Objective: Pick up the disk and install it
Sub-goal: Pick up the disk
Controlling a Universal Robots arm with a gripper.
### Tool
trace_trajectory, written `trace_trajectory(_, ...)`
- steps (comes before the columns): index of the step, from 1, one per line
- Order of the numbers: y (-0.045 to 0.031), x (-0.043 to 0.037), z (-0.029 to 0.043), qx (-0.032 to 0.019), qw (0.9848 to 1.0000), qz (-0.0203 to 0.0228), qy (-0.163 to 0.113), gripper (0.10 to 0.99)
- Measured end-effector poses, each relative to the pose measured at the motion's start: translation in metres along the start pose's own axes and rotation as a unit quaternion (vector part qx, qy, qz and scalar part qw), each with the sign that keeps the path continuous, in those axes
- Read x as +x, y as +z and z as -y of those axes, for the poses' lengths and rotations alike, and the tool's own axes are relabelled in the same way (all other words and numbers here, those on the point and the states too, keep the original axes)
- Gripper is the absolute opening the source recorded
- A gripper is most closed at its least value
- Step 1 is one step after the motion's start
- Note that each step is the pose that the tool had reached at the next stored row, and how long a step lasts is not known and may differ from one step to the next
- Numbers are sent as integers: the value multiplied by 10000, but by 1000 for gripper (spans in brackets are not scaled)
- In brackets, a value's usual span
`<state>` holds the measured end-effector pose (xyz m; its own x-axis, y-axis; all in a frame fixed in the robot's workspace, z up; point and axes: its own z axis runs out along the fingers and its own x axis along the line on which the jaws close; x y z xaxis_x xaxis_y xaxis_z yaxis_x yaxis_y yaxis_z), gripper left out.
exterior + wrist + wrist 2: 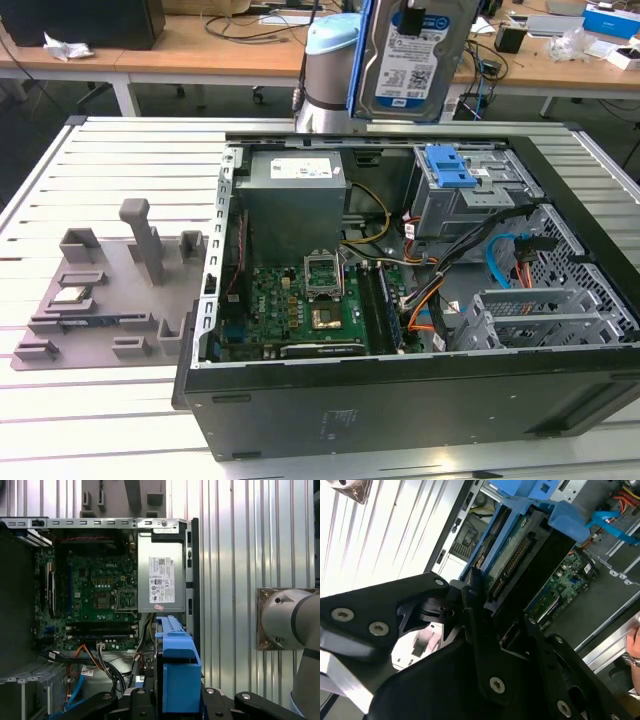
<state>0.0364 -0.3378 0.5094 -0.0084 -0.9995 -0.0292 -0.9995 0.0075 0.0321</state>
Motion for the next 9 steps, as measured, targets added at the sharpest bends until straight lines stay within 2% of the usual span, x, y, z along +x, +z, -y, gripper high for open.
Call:
trace_trajectory(2,-5,-1,169,-9,10000,0,0,361)
trace_trajectory(9,-14,-3,430,-23,10000,0,1,361)
